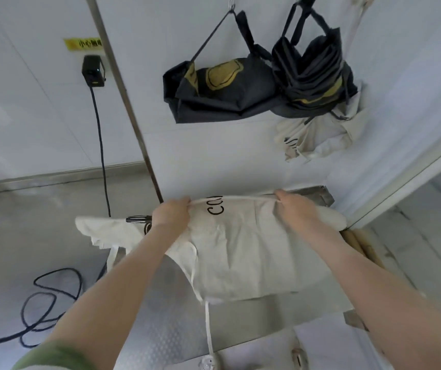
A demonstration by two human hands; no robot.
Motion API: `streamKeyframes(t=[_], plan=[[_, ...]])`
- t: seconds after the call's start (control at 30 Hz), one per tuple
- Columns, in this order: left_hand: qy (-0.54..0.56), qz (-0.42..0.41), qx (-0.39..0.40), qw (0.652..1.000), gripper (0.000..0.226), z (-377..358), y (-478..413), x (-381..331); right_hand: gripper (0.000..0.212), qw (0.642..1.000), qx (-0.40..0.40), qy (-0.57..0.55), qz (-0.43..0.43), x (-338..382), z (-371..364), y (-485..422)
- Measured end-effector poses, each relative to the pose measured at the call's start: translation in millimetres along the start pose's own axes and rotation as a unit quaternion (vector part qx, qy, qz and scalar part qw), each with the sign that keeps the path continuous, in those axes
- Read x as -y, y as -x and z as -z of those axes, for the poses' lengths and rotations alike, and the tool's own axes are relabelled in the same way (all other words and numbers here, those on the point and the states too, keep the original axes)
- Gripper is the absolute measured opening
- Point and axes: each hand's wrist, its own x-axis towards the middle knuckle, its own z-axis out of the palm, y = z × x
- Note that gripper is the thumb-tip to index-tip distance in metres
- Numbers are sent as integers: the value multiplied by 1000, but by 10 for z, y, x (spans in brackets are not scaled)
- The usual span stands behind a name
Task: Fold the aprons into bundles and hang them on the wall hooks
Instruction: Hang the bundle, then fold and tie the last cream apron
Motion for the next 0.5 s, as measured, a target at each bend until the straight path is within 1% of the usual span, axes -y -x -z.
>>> streamKeyframes(t=[0.07,0.1,0.13,0.2,0.27,0.3,0.33,0.37,0.4,0.43,0.47,0.5], plan=[[0,-8,-71,997,29,174,47,-33,36,996,-86,-22,30,-33,126,87],[2,-11,-94,995,27,238,69,-40,39,992,-111,-34,44,-54,160,124],[4,-16,-122,992,25,287,98,-38,41,990,-126,-47,53,-66,198,177],[13,-48,-208,977,23,316,149,7,42,985,-141,-76,71,-91,236,279],[-12,-95,-263,960,39,305,218,84,41,980,-146,-96,96,-97,240,407],[-25,-117,-281,952,48,273,252,149,40,980,-134,-98,106,-93,224,493],[-41,-135,-283,949,56,235,281,209,40,984,-105,-96,111,-91,189,570],[-62,-145,-262,952,59,192,327,259,40,987,-69,-90,111,-98,138,634],[-81,-153,-218,961,57,166,385,292,39,990,-34,-78,109,-107,65,687],[-100,-160,-167,968,49,122,433,321,39,992,-3,-63,110,-119,-14,727],[-119,-156,-136,971,41,78,467,338,39,992,26,-53,113,-134,-94,763],[-126,-144,-81,978,37,53,506,334,38,991,53,-50,114,-144,-171,801]])
